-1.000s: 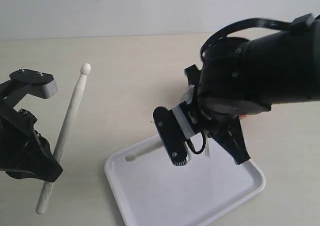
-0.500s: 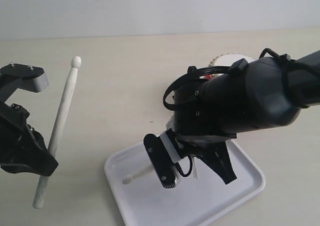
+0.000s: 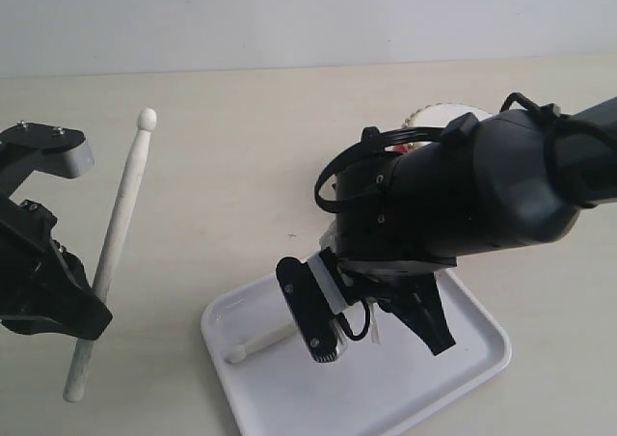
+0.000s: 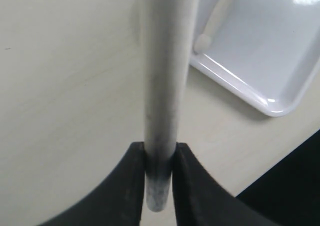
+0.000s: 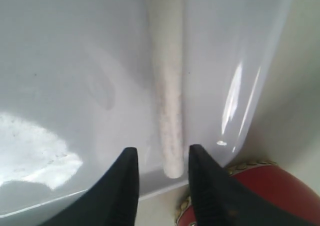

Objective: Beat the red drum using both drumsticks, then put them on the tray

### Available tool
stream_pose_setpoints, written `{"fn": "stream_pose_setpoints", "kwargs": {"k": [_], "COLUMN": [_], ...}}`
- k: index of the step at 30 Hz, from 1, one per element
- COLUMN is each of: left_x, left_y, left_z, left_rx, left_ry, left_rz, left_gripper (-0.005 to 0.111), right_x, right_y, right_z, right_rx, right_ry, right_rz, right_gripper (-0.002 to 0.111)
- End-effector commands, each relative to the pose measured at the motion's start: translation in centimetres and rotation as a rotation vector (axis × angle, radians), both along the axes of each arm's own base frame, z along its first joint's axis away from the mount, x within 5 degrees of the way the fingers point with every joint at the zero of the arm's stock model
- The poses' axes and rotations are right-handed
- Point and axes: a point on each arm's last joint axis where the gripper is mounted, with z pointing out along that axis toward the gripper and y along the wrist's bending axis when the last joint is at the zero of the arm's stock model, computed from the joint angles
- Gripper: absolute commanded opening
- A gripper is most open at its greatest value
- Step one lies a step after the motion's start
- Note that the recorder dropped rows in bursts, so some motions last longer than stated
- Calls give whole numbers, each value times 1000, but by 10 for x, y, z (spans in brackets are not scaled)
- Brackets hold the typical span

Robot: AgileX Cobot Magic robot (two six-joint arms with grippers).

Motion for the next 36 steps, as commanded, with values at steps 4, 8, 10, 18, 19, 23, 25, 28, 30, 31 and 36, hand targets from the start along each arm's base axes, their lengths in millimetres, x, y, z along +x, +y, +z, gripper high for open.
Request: {"fn": "stream_pose_setpoints", "kwargs": {"k": [4,8,10,18,19,23,25,28,30,31,36], "left_x": [0,1,2,-10,-14,-30,-31,-31,-31,-31,-31], "left_y": [0,-8,-14,-22,-21,-21,-24,-26,-27,-28,-28], "left_z": [2,5,8,-4,-9,-21,-19,-16,-14,-13,-13], "left_rx": [-17,-117,-192,-416,-440,-554,-621,-687,-711,-713,-719], "left_ry": [-11,-25,-33,-59,-68,-100,-132,-183,-202,-210,-209], "left_rz": [12,7,9,71,78,10,-8,-26,-42,-51,-57], "left_gripper": [0,0,0,0,0,0,0,0,0,0,0], "right_x": [-1,-12,-24,-58,-60,-63,-61,-59,-59,-59,-58], "right_y": [-12,-20,-17,-5,-6,-3,2,10,13,14,20], "right_z": [11,30,42,121,129,142,141,138,136,135,139], "right_rx": [-13,118,238,1058,1143,1377,1414,1450,1449,1441,1451], "right_ry": [-65,-87,2,290,302,410,451,501,517,526,548], "right_rz": [-256,-609,-734,-932,-961,-1104,-1135,-1145,-1124,-1113,-1072], "right_gripper": [35,33,31,29,30,39,46,55,57,57,57]}}
